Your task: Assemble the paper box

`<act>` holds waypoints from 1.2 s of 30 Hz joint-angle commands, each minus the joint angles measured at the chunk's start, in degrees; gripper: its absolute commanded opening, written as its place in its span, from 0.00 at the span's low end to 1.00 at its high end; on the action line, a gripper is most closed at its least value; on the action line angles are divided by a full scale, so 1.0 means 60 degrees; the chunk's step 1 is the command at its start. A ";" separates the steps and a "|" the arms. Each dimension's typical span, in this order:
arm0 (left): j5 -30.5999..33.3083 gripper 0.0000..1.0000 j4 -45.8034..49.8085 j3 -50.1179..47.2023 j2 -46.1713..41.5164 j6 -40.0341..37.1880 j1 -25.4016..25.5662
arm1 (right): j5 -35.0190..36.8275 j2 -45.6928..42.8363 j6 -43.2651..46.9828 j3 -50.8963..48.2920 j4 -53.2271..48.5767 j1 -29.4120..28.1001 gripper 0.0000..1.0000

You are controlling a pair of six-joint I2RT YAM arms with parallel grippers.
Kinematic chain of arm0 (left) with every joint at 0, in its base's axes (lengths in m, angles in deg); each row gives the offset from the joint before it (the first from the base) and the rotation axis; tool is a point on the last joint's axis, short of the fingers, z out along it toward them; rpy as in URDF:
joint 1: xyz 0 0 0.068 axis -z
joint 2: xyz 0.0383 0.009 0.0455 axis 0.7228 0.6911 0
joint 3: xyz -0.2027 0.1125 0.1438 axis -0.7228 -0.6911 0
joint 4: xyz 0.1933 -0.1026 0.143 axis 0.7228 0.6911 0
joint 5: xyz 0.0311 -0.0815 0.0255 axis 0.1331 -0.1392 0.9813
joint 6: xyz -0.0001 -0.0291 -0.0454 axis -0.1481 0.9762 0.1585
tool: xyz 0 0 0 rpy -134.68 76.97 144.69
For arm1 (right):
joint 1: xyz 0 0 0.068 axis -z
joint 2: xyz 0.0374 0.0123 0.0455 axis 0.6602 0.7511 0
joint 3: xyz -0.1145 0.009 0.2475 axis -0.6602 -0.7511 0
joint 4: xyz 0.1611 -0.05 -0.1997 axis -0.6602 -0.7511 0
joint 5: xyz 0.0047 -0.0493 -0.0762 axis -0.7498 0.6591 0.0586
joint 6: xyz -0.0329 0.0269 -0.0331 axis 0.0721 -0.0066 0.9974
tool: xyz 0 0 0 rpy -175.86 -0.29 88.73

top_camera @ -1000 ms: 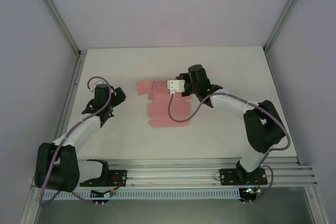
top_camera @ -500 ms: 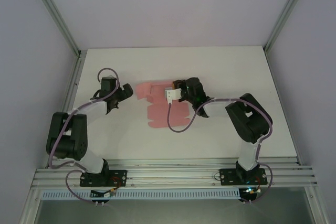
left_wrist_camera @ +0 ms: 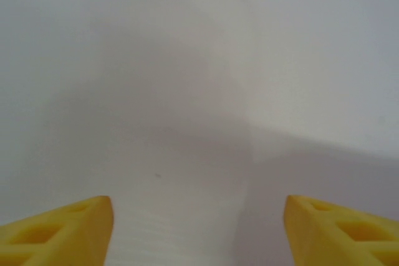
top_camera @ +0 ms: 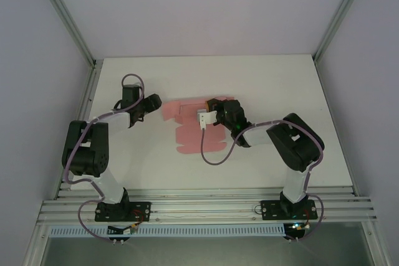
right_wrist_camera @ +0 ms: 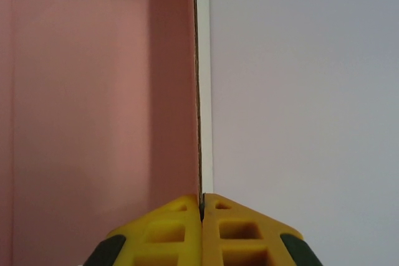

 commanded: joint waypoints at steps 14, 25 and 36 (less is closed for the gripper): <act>-0.4193 0.45 -0.3980 -0.2379 -0.0472 0.0102 0.0786 | 0.0410 0.0041 -0.0249 -0.0471 0.0594 -0.0221 0.00; -0.4335 0.41 -0.3967 -0.2306 -0.0531 -0.1331 0.1828 | 0.0455 0.0015 -0.0274 -0.0454 0.0400 -0.0228 0.00; -0.1479 0.46 -0.3777 -0.2394 -0.0516 -0.2285 0.2936 | 0.0453 -0.0110 -0.0207 -0.0630 0.0620 -0.0223 0.00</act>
